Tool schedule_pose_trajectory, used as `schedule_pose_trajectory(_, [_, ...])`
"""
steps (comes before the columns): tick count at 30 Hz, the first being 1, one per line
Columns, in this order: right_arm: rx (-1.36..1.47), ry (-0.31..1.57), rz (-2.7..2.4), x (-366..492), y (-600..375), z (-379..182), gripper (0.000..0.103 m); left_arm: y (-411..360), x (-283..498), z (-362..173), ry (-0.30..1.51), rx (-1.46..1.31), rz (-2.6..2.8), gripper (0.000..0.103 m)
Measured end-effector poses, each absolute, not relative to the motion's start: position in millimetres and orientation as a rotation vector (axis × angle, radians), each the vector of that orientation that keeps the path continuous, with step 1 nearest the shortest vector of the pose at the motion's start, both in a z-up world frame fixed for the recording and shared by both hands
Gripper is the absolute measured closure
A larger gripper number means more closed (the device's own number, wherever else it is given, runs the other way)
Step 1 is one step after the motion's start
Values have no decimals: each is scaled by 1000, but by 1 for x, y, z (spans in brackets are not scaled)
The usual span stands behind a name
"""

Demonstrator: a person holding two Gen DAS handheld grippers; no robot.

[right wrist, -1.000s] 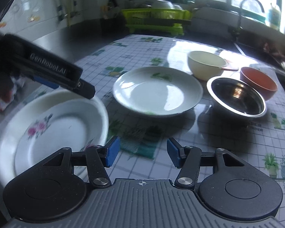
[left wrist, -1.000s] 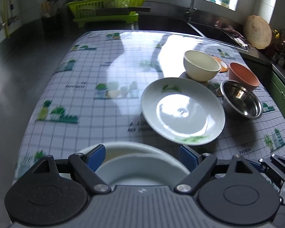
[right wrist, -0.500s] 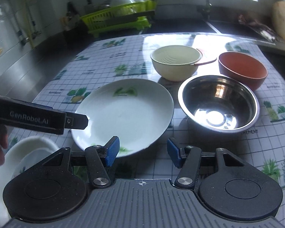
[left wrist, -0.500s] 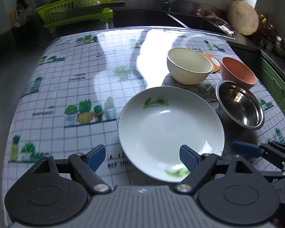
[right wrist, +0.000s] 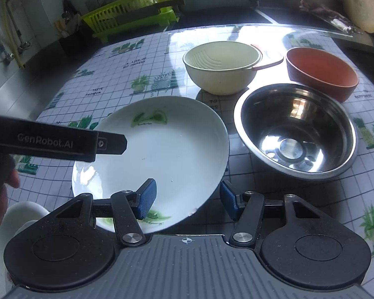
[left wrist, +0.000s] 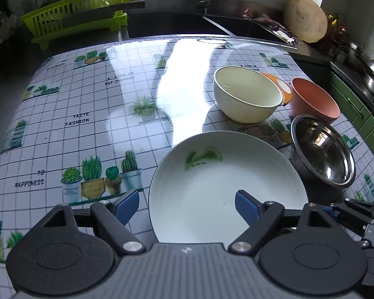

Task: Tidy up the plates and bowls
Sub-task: 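Move the left tool to the rim of the green-leaf white plate, then close the left gripper on the green-leaf plate's rim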

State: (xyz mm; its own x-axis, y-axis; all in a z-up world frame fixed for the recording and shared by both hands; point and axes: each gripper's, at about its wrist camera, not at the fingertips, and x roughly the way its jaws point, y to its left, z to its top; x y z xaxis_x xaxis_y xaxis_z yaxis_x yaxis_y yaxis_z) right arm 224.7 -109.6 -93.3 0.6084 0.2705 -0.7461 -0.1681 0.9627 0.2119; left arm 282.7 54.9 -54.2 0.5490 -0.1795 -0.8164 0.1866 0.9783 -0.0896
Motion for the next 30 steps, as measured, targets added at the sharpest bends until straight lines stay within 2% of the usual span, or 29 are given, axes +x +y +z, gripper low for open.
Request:
schedule_pose_trajectory(10, [104, 872, 227, 229, -101, -96, 45, 62, 299, -68, 990, -6, -253, 22])
schedule_pose_trajectory(17, [89, 873, 188, 230, -96, -97, 45, 68, 308, -76, 1006, -26, -272, 34])
schedule_pose_trajectory(20, [89, 868, 175, 229, -94, -97, 45, 68, 310, -80, 1016, -25, -285, 42])
schedule_pose_trajectory(30, [99, 871, 152, 227, -91, -97, 45, 66, 310, -82, 1004, 1, -290, 56])
